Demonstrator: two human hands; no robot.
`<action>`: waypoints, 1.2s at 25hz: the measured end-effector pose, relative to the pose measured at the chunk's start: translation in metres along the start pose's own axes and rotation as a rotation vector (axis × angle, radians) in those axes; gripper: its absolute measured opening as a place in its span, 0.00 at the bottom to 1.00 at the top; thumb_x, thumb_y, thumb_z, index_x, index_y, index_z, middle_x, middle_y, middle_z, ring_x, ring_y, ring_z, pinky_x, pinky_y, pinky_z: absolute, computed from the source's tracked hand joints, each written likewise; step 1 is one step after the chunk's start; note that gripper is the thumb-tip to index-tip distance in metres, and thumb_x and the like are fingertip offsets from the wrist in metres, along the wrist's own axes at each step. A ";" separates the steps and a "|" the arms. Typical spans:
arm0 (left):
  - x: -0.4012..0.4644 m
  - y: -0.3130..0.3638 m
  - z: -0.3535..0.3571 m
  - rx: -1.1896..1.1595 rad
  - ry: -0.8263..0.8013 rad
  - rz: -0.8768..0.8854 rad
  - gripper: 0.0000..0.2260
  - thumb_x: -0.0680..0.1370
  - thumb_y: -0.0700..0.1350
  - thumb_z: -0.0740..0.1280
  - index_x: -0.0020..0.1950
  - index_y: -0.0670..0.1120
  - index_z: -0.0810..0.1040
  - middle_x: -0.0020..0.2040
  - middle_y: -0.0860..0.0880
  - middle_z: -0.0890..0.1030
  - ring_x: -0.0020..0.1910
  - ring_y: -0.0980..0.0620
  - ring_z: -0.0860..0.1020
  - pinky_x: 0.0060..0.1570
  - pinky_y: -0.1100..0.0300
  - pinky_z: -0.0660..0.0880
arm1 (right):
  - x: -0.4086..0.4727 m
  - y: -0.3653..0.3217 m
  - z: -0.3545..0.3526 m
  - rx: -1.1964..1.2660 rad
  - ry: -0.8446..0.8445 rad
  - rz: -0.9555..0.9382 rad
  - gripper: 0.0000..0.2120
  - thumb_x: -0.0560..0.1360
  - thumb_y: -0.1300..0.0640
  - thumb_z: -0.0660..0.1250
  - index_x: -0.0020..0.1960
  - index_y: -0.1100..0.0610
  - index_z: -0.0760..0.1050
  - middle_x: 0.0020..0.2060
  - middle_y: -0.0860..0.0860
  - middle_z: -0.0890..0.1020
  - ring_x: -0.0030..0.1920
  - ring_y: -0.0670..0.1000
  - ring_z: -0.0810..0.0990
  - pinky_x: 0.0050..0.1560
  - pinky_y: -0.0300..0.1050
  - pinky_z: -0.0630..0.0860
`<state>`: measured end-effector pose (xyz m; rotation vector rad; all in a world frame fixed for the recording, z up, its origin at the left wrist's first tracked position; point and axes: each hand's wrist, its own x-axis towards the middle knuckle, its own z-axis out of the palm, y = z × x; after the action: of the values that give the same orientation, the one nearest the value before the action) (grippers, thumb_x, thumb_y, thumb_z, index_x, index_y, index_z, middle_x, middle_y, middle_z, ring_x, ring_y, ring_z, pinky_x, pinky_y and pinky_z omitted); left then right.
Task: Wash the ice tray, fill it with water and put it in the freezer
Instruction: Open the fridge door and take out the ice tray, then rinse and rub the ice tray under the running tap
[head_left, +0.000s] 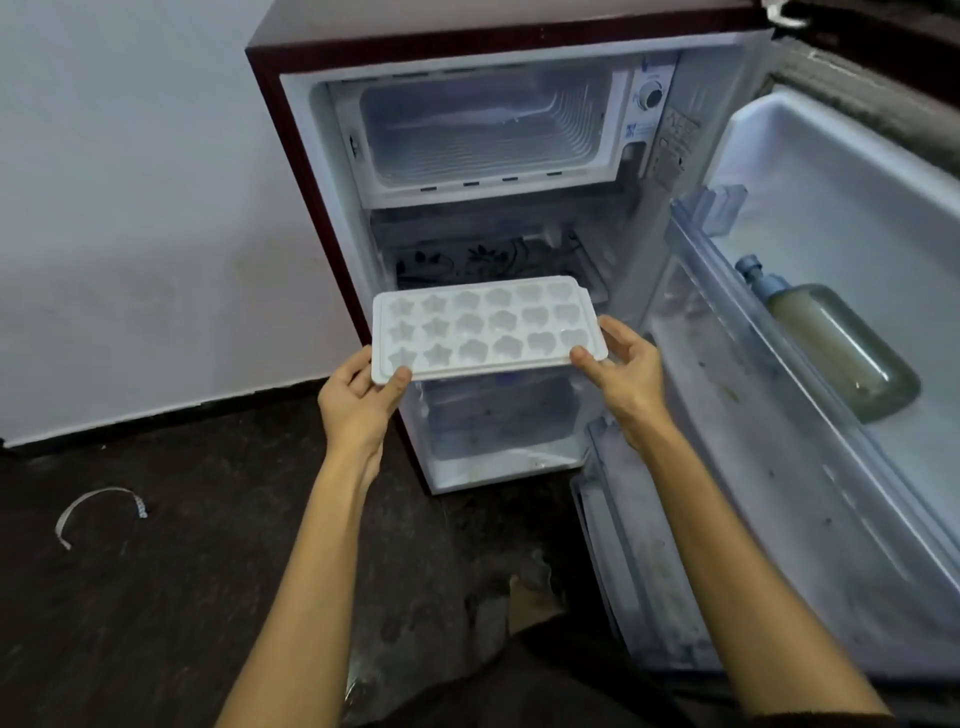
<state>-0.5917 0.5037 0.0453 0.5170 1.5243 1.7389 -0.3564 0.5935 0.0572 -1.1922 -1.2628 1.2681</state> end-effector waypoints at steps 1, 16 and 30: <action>-0.015 -0.004 -0.012 0.023 -0.013 -0.018 0.20 0.72 0.33 0.72 0.61 0.42 0.73 0.52 0.47 0.82 0.47 0.57 0.82 0.42 0.65 0.80 | -0.023 0.005 -0.005 0.002 0.002 0.023 0.25 0.71 0.69 0.70 0.67 0.65 0.69 0.54 0.45 0.76 0.45 0.31 0.79 0.42 0.23 0.74; -0.197 -0.038 -0.065 0.324 -0.528 -0.346 0.30 0.57 0.36 0.77 0.56 0.54 0.76 0.47 0.52 0.86 0.48 0.52 0.84 0.45 0.53 0.82 | -0.323 0.047 -0.125 0.083 0.282 0.299 0.28 0.63 0.71 0.75 0.55 0.47 0.74 0.51 0.46 0.82 0.45 0.42 0.84 0.40 0.33 0.79; -0.374 -0.099 0.102 0.527 -1.308 -0.464 0.39 0.50 0.42 0.82 0.60 0.51 0.76 0.49 0.47 0.86 0.48 0.50 0.84 0.42 0.58 0.82 | -0.566 0.038 -0.252 0.179 1.056 0.384 0.30 0.57 0.62 0.79 0.56 0.46 0.75 0.51 0.44 0.84 0.51 0.40 0.82 0.44 0.31 0.78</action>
<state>-0.2537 0.2899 0.0366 1.1424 0.9279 0.3485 -0.0641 0.0468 0.0298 -1.6742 -0.1503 0.7479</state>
